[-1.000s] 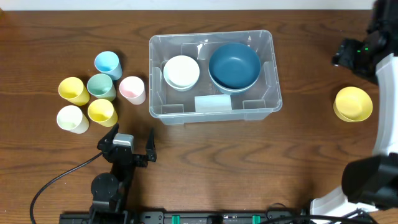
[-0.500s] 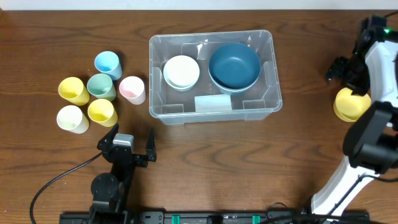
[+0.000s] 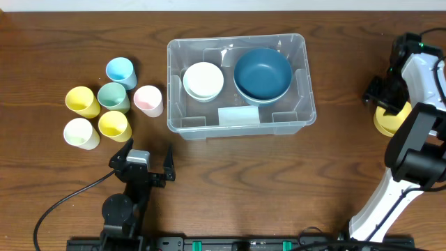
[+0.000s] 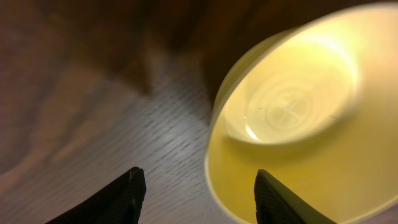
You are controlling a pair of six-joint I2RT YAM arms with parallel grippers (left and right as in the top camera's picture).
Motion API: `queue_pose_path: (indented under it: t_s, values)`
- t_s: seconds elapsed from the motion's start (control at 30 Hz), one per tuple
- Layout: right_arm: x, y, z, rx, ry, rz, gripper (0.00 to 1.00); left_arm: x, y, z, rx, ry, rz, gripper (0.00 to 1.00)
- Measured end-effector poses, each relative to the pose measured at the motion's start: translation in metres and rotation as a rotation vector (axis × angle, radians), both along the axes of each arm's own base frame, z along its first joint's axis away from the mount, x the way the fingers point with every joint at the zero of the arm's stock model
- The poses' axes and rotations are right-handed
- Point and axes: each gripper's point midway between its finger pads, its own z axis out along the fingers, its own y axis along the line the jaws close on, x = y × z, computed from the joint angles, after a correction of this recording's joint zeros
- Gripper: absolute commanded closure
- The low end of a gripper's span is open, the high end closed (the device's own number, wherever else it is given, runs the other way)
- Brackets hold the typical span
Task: Pack container
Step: 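Move the right gripper to the yellow bowl and grip its rim, then lift the yellow bowl and carry it over the white bowl in the bin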
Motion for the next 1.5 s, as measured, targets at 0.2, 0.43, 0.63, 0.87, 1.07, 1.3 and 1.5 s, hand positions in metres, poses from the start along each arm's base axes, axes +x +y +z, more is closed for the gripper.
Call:
queue_pose_path:
  t_s: [0.2, 0.43, 0.63, 0.87, 1.07, 1.3, 1.5]
  values:
    - [-0.013, -0.001, -0.025, 0.008, 0.021, -0.010, 0.61, 0.000, 0.000, 0.000, 0.000, 0.000, 0.000, 0.02]
    - [-0.009, 0.003, -0.029, 0.033, 0.000, -0.008, 0.79, 0.000, 0.000, 0.000, 0.000, 0.000, 0.000, 0.02]
    - [-0.009, 0.006, -0.028, 0.047, 0.002, 0.005, 0.81, 0.000, 0.000, 0.000, 0.000, 0.000, 0.000, 0.02]
    - [0.006, 0.002, -0.001, 0.047, -0.031, 0.036, 0.92, 0.000, 0.000, 0.000, 0.000, 0.000, 0.000, 0.02]
    - [0.019, 0.002, 0.014, 0.038, -0.065, 0.060, 0.95, 0.000, 0.000, 0.000, 0.000, 0.000, 0.000, 0.02]
    - [0.019, 0.011, 0.013, 0.043, -0.055, 0.093, 0.86, 0.000, 0.000, 0.000, 0.000, 0.000, 0.000, 0.02]
    - [0.017, 0.011, 0.014, 0.044, -0.049, 0.098, 0.79, 0.000, 0.000, 0.000, 0.000, 0.000, 0.000, 0.02]
